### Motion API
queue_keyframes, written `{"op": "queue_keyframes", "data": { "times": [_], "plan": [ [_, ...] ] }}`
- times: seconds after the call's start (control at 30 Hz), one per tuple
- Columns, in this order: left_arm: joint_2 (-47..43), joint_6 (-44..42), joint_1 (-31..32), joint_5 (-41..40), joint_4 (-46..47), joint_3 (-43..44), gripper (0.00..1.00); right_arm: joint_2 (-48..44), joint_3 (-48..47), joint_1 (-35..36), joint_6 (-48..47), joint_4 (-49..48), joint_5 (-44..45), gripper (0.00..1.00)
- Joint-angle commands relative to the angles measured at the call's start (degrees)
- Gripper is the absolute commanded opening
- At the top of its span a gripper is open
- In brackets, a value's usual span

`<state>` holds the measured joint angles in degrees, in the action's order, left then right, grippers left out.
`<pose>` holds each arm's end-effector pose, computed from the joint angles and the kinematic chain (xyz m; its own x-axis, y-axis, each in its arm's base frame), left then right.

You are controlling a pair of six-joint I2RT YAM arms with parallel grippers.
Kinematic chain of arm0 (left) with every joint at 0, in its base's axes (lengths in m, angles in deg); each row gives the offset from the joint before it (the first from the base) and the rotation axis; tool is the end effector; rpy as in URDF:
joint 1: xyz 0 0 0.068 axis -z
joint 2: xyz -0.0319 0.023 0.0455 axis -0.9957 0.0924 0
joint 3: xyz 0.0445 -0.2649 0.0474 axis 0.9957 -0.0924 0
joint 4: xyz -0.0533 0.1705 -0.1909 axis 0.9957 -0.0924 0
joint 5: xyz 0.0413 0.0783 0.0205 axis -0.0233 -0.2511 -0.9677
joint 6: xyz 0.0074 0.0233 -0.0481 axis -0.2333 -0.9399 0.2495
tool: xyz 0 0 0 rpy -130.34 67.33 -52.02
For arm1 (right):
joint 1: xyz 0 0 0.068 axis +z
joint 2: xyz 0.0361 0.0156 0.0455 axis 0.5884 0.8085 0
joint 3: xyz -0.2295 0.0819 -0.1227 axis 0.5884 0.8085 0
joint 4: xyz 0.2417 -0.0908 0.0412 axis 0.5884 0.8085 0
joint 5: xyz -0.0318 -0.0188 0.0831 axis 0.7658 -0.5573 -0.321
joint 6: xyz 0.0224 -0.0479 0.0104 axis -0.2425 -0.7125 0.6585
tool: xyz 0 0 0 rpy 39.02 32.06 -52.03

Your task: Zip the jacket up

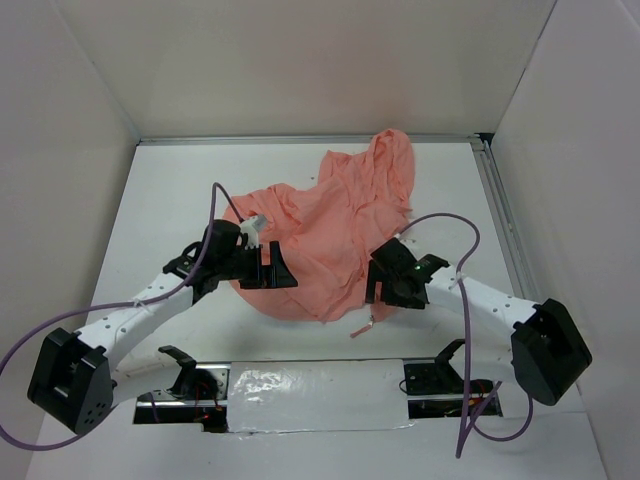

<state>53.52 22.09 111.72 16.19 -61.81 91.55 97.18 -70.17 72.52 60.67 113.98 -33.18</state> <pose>0.2022 -0.1197 0.2356 -0.8674 -0.1804 -0.4638 0.2201 0.6970 -0.6825 0.1701 0.1159 0.1825 -0.9090 0.1246 -0.3977 0.1048 0.9919 0.0713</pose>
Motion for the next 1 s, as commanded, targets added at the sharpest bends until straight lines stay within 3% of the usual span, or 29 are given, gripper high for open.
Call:
{"op": "queue_keyframes", "data": {
  "times": [0.0,0.33,0.63,0.9,0.97],
  "plan": [
    [-1.4,-0.4,0.0,0.1,0.6,-0.8,0.99,-1.4,0.8,-0.7,1.0,-0.7,0.9,1.00],
    [-2.8,-0.6,0.0,0.4,1.2,-2.0,0.99,-0.1,0.5,-0.4,0.4,-1.0,0.6,1.00],
    [-1.5,-0.8,0.0,0.8,1.9,-1.6,0.99,2.5,-0.1,0.8,-0.5,-2.6,-0.8,0.87],
    [-0.2,-0.9,0.0,1.0,2.0,-1.1,0.99,6.5,-0.1,3.3,0.5,-6.9,-4.1,0.86],
    [-0.2,-0.9,0.0,0.9,1.6,-1.0,0.99,7.6,-0.2,3.8,1.5,-7.3,-3.7,0.78]
  ]
}}
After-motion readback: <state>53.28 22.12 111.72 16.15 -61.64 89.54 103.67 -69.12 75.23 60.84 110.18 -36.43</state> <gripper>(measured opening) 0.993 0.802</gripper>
